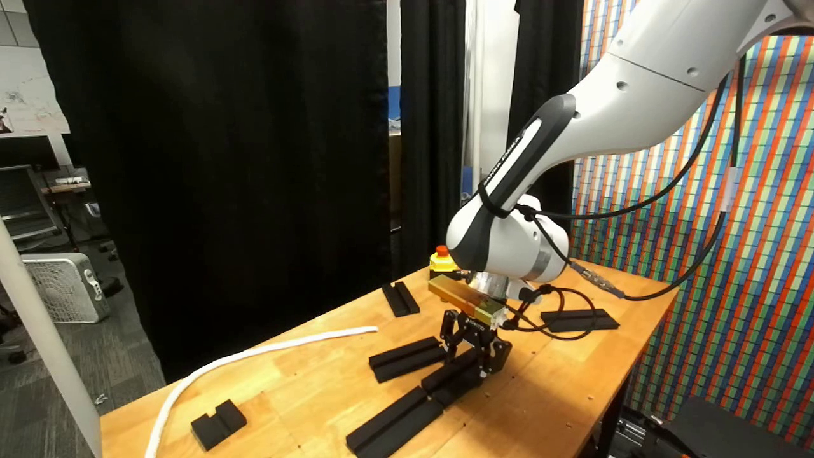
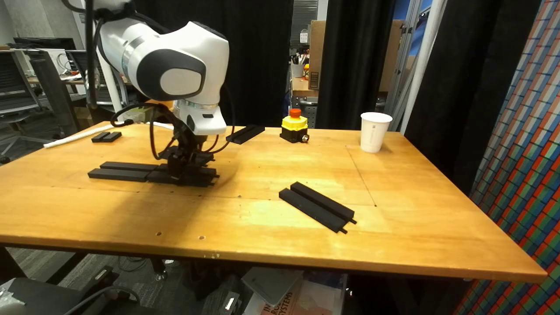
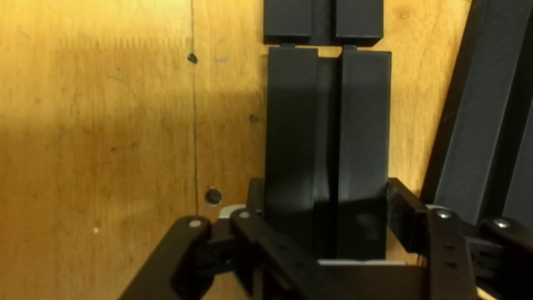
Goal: Join the four pieces of the black objects together
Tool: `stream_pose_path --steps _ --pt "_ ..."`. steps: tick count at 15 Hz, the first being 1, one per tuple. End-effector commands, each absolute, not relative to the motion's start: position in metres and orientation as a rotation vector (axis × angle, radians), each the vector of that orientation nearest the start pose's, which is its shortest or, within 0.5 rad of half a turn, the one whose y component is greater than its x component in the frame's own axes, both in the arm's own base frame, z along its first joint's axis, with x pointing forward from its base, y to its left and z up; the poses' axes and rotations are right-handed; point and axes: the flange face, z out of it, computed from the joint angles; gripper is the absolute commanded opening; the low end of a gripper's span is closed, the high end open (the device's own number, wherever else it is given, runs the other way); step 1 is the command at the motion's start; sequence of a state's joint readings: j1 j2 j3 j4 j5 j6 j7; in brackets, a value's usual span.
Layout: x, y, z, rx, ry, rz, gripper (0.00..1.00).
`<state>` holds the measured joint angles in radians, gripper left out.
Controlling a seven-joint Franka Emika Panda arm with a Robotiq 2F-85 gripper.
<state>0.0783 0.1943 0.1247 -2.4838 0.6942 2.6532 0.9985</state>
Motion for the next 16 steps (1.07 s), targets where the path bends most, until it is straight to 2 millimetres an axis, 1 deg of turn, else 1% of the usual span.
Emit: stream_pose_path --steps 1,6,11,16 --pt "0.4585 0.0872 0.1902 -2.196 1.851 0.346 0.46" --pt "0.4588 0.0891 0.1895 -2.229 1.815 0.353 0.46" --pt "0.4547 0.0909 0.1902 -2.243 1.790 0.349 0.46" --pt "0.4533 0.0963 0.1899 -2.204 1.818 0.372 0.46"
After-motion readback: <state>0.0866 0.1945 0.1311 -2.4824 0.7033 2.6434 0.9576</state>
